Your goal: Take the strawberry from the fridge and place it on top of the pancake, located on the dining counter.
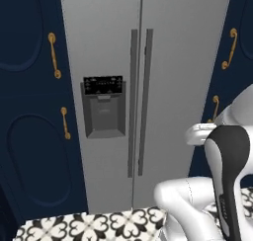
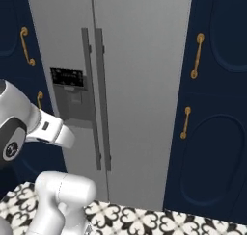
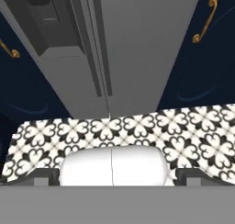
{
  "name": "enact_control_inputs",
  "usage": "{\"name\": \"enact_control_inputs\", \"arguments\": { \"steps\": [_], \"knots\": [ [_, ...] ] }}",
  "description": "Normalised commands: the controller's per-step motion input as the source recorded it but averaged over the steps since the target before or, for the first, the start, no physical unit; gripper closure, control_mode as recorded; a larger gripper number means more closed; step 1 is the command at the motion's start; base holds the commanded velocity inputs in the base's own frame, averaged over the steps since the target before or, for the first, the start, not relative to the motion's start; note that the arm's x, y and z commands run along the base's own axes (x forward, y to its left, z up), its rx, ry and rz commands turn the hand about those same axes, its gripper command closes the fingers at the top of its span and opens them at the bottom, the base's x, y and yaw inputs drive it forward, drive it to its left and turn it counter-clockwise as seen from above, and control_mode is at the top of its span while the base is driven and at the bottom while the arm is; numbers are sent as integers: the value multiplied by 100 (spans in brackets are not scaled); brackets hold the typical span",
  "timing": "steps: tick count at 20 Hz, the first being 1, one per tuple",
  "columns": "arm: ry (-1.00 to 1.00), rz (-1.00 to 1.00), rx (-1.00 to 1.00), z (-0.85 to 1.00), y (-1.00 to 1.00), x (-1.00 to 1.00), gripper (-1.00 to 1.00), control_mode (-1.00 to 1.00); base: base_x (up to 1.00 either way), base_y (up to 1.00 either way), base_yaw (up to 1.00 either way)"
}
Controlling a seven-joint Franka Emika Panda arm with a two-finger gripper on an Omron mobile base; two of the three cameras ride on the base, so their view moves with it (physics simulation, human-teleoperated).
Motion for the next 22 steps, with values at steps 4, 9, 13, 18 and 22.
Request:
{"name": "enact_control_inputs", "arguments": {
  "steps": [4, 9, 13, 18, 22],
  "knots": [
    [0, 0, 0, 0, 0, 0, -100, 100, 41, 15, 0],
    [0, 0, 0, 0, 0, 0, -100, 100, 11, 0, 0],
    [0, 0, 0, 1, 1, 85, -100, -100, 0, 0, 0],
    [0, 0, 0, 0, 1, 97, -100, -100, 0, 0, 0],
    [-1, 0, 0, -2, 9, 63, -100, -100, 0, 0, 0]
  ]
}}
